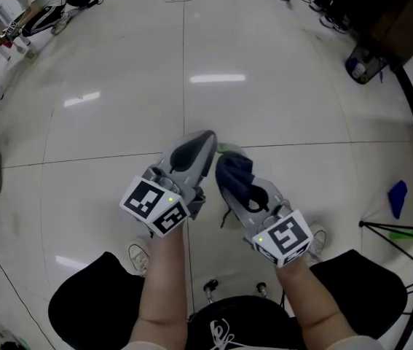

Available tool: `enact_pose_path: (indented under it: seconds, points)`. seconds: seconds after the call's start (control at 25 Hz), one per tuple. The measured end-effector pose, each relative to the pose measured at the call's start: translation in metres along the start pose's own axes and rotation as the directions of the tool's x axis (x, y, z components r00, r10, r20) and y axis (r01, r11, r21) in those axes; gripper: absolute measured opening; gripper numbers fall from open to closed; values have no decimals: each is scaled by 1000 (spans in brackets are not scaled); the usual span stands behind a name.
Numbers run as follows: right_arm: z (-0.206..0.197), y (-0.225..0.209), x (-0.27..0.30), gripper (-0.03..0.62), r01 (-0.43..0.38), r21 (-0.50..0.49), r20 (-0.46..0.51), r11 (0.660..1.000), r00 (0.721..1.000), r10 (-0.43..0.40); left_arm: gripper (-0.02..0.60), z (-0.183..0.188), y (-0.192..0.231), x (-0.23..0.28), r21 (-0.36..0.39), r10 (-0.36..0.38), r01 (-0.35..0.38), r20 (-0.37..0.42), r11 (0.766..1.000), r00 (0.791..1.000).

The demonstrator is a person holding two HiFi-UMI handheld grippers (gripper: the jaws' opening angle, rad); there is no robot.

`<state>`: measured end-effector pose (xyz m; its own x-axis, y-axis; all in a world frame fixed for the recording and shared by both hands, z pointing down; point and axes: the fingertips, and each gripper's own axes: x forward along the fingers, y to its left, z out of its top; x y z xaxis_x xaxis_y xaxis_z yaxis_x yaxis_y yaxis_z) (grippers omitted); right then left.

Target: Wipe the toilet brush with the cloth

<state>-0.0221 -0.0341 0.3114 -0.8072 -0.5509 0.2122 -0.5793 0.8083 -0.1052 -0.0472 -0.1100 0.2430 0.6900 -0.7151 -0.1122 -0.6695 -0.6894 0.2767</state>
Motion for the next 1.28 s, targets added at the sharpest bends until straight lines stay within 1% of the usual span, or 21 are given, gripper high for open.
enact_pose_path:
  seconds: [0.08,0.16,0.28,0.44,0.48,0.52,0.6,0.68,0.76,0.92,1.2,1.28]
  points:
    - [-8,7,19,63,-15,106,-58,994,998,22,6,1,1,-1,14,1,-1,-10,1000,1000]
    - [-11,3,32,63,6,171,-85,985,996,8,6,1,0,-3,37,4,-3,-24,999,1000]
    - [-6,-6,41,63,39,222,-88,974,996,-20,6,4,-3,-2,64,-1,4,-38,998,999]
    - [-13,-26,41,63,95,331,-75,939,994,-75,6,5,-3,0,71,-11,13,-36,997,999]
    - [-16,-32,39,63,109,371,-68,922,994,-90,6,5,-4,0,70,-14,16,-33,997,999]
    - [-19,-38,36,63,120,423,-58,898,993,-105,6,5,-4,1,68,-16,19,-31,997,999]
    - [-27,-51,30,63,140,521,-36,842,989,-142,6,7,-5,1,64,-20,21,-28,998,999]
    - [-39,-62,23,63,166,580,-33,797,983,-180,6,6,-6,1,62,-21,23,-29,998,999]
    - [-51,-68,17,63,179,625,-37,760,979,-200,6,5,-9,2,67,-24,26,-30,997,999]
    - [-78,-74,13,63,192,707,-61,681,975,-212,6,4,-13,4,70,-25,27,-27,997,999]
    - [-146,-85,11,63,259,820,-158,510,959,-234,6,2,-14,2,64,-20,21,-16,998,1000]
    - [-167,-87,13,63,292,828,-199,480,951,-236,6,1,-13,1,65,-16,17,-14,998,1000]
